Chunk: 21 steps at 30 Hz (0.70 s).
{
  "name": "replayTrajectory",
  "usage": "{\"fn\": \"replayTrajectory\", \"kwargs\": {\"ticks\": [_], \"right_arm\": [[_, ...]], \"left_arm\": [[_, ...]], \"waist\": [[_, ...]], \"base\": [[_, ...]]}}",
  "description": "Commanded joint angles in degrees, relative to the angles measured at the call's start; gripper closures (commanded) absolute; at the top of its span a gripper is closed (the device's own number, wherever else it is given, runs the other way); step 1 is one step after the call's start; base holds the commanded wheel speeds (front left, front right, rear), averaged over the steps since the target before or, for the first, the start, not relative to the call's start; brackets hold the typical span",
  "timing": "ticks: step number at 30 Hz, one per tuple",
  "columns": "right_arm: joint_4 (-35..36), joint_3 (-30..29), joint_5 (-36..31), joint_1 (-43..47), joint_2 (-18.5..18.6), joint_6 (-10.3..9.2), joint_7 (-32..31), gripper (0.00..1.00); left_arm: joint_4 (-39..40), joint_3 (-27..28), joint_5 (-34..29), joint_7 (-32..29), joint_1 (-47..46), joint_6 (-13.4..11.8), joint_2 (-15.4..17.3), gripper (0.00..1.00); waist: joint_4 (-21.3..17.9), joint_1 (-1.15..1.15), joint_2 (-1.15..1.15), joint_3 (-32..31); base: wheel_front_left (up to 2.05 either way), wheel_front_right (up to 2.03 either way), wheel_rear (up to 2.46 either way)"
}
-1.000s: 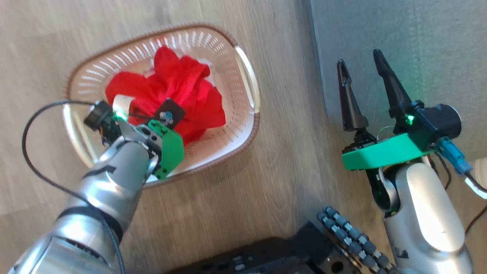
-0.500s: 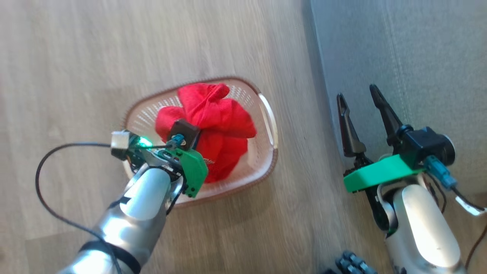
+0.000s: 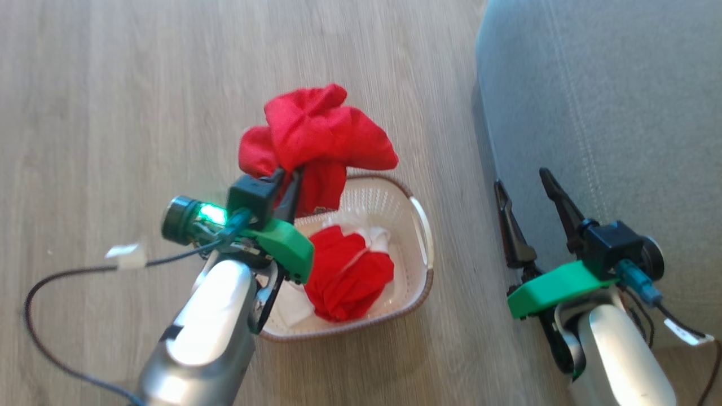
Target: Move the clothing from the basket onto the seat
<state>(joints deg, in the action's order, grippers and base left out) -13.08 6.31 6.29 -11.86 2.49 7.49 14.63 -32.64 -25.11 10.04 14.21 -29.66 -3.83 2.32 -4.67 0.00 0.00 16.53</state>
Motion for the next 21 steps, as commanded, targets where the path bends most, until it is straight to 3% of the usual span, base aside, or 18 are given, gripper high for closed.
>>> {"fn": "replayTrajectory", "kwargs": {"ticks": [1, 10, 21], "right_arm": [[1.5, 1.6, 0.2, 0.5, 0.4, 0.00, 0.4, 0.00], [1.4, 2.2, 0.7, 3.4, 0.4, 0.00, 0.4, 0.00], [2.2, 2.7, -0.2, 7.3, 0.4, 0.00, 0.4, 0.00]], "left_arm": [[4.2, 3.1, -0.6, 0.8, 0.2, -0.8, 0.8, 1.00], [25.4, 12.7, -0.4, 0.8, 8.1, 0.0, 0.6, 1.00], [47.9, 17.6, 3.4, 0.8, 11.2, -1.1, 0.6, 1.00]], "waist": [[0.7, 0.00, 0.00, -2.6], [0.6, 0.00, 0.00, -8.8], [1.1, 0.00, 0.00, -13.0]], "base": [[0.00, 0.00, 0.00], [0.00, 0.00, 0.00], [0.00, 0.00, 0.00]]}}
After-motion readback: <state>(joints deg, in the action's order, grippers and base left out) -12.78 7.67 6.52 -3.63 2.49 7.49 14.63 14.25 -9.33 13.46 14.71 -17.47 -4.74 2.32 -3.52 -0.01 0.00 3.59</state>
